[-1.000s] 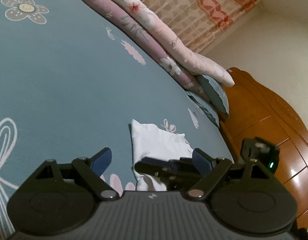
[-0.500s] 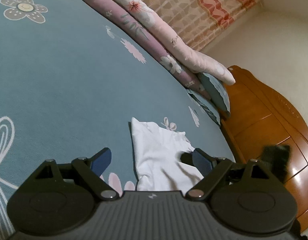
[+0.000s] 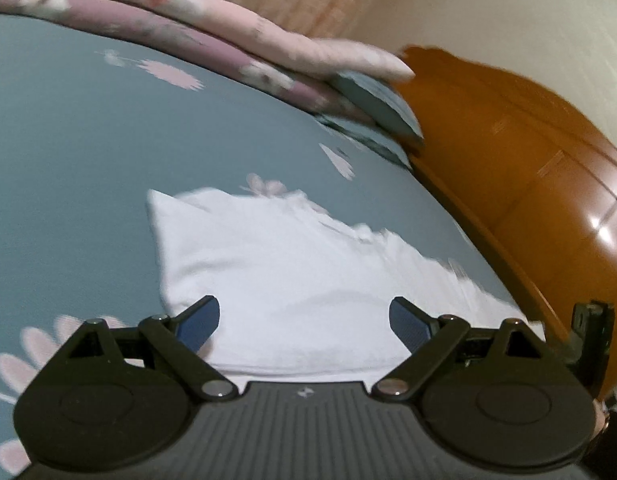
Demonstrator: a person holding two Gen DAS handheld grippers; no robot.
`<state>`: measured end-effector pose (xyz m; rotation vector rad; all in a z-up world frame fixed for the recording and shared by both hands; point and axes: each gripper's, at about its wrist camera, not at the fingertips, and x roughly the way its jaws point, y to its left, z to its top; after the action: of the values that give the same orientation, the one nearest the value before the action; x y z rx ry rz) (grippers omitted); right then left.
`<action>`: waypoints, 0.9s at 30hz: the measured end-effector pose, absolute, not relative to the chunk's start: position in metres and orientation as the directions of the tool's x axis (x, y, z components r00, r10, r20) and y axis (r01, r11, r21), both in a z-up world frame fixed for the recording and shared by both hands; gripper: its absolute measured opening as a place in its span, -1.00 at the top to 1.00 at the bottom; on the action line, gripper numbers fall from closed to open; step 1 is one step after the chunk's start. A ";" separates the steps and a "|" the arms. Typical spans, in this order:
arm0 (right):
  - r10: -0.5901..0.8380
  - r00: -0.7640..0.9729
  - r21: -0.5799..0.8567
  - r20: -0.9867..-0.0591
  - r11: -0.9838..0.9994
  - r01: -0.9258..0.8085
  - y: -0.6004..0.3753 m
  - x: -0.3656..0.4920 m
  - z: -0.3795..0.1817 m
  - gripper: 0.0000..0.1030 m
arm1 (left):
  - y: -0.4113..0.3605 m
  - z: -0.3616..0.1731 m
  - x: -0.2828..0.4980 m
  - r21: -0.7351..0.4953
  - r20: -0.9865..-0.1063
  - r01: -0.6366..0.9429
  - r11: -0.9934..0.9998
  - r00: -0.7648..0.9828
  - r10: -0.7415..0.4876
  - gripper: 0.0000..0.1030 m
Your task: Fold clothes
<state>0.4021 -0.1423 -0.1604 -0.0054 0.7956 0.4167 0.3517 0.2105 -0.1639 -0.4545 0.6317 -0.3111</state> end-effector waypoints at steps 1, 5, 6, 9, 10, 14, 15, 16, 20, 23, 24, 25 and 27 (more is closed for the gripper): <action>0.374 0.629 0.180 -0.681 0.919 -0.352 -0.152 0.398 -0.159 -0.45 | 0.204 -0.165 0.353 -0.487 -0.499 0.159 0.859 0.756 -0.423 -0.78; 0.384 0.670 0.261 -0.635 0.923 -0.282 -0.182 0.397 -0.148 -0.45 | 0.189 -0.175 0.355 -0.457 -0.542 0.176 0.872 0.722 -0.430 -0.78; 0.372 0.683 0.270 -0.628 0.928 -0.257 -0.190 0.399 -0.145 -0.45 | 0.188 -0.177 0.356 -0.454 -0.551 0.173 0.874 0.716 -0.428 -0.78; 0.331 0.717 0.295 -0.614 0.938 -0.180 -0.217 0.408 -0.143 -0.45 | 0.187 -0.183 0.356 -0.453 -0.564 0.167 0.876 0.707 -0.427 -0.78; 0.314 0.727 0.302 -0.610 0.941 -0.154 -0.227 0.411 -0.143 -0.45 | 0.187 -0.183 0.356 -0.456 -0.562 0.167 0.874 0.708 -0.428 -0.78; 0.265 0.746 0.282 -0.611 0.953 -0.108 -0.252 0.430 -0.149 -0.41 | 0.189 -0.185 0.355 -0.469 -0.554 0.170 0.867 0.708 -0.438 -0.79; 0.258 0.742 0.277 -0.618 0.955 -0.102 -0.255 0.436 -0.152 -0.37 | 0.189 -0.185 0.355 -0.472 -0.551 0.170 0.865 0.709 -0.440 -0.79; 0.252 0.739 0.272 -0.625 0.957 -0.096 -0.257 0.442 -0.155 -0.34 | 0.189 -0.185 0.355 -0.474 -0.550 0.169 0.864 0.709 -0.441 -0.79; 0.285 0.722 0.235 -0.630 0.956 -0.173 -0.245 0.456 -0.160 -0.32 | 0.191 -0.187 0.355 -0.485 -0.542 0.170 0.858 0.711 -0.448 -0.80; 0.273 0.696 0.200 -0.664 0.962 -0.186 -0.231 0.469 -0.167 -0.32 | 0.191 -0.187 0.355 -0.494 -0.538 0.170 0.853 0.711 -0.453 -0.80; 0.266 0.690 0.193 -0.673 0.964 -0.184 -0.227 0.473 -0.170 -0.32 | 0.192 -0.187 0.356 -0.497 -0.536 0.169 0.851 0.712 -0.454 -0.80; 0.268 0.689 0.183 -0.673 0.963 -0.195 -0.223 0.474 -0.171 -0.32 | 0.192 -0.187 0.355 -0.499 -0.534 0.169 0.850 0.712 -0.456 -0.81; 0.275 0.688 0.157 -0.672 0.960 -0.230 -0.214 0.470 -0.170 -0.21 | 0.192 -0.187 0.356 -0.500 -0.533 0.171 0.849 0.712 -0.457 -0.81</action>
<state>0.4703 -0.2137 -0.1700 0.0616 0.7615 0.2827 0.3559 0.1922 -0.1874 -0.4390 0.6979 -0.3608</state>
